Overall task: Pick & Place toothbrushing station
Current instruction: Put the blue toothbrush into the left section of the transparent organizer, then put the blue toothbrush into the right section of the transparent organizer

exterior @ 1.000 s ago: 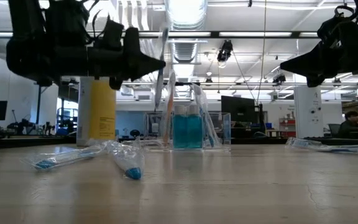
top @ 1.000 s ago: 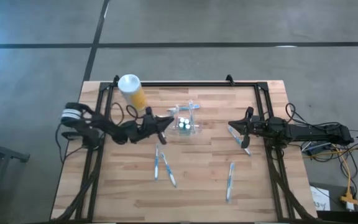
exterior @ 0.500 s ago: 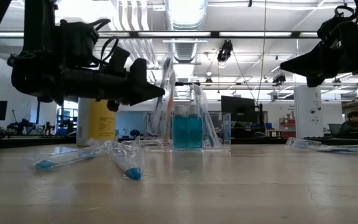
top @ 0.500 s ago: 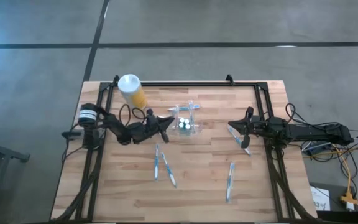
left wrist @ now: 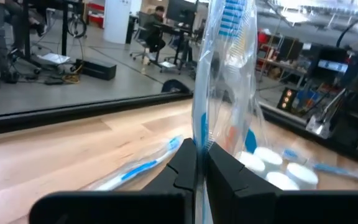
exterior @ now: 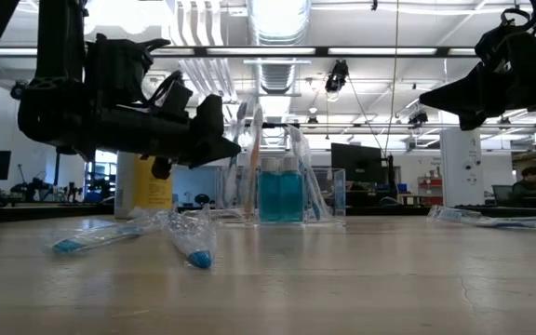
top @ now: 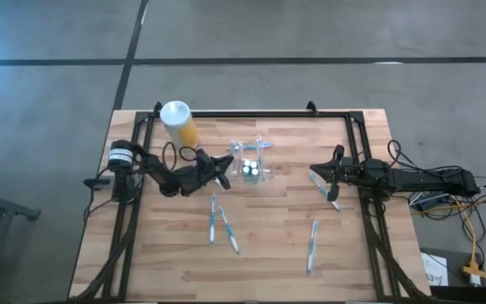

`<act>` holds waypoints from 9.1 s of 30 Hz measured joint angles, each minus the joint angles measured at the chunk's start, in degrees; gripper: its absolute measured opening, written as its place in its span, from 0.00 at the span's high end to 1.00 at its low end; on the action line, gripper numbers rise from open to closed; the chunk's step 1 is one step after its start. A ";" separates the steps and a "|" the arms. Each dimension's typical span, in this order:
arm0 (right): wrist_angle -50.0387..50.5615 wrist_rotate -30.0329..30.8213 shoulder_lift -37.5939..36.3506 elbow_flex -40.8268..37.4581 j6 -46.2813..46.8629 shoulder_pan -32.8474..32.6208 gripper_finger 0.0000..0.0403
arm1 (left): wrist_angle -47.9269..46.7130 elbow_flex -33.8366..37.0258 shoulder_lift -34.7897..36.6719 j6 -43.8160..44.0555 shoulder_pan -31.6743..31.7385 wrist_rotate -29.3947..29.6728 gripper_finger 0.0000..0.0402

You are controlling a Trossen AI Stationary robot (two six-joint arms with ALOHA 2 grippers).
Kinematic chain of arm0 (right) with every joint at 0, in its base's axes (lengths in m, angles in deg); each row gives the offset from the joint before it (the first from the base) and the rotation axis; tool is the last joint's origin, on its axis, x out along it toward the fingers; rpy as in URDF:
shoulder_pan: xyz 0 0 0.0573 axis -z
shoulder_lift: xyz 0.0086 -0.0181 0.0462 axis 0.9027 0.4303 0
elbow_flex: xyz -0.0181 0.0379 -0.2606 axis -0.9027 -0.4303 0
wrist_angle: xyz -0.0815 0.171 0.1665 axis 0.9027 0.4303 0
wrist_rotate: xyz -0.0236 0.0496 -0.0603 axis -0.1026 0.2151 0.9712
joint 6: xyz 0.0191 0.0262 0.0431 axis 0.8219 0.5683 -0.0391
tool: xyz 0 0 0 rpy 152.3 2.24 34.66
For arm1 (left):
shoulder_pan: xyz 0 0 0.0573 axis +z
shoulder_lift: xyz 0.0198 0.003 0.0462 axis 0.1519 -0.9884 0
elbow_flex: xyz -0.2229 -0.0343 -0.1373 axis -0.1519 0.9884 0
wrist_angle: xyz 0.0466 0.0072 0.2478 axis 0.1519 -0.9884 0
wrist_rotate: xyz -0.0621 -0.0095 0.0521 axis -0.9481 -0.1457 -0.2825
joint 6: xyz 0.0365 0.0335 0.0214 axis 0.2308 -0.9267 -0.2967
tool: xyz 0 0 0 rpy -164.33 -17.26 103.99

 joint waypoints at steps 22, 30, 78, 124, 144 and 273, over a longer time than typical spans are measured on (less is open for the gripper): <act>0.02 0.00 0.39 0.00 0.07 0.02 0.97 | -2.88 0.00 0.46 3.05 -0.08 -0.15 0.80; 0.08 0.00 0.37 0.00 0.06 0.00 0.97 | -2.91 0.43 0.61 3.89 -0.56 -0.49 0.70; 0.39 -0.01 1.31 0.00 0.92 0.02 0.97 | -94.86 6.53 82.73 -7.74 -1.84 -29.80 0.99; -1.22 -0.13 3.50 0.02 4.88 0.00 0.97 | -89.20 21.53 105.13 -5.05 -1.84 -36.00 0.98; 20.51 2.70 12.38 19.23 14.08 -2.29 0.97 | -89.35 21.62 104.87 -6.21 -1.84 -35.91 0.97; -10.61 0.08 6.24 0.13 0.31 -16.06 0.96 | -84.38 23.08 104.61 -1.77 -1.81 -34.12 0.97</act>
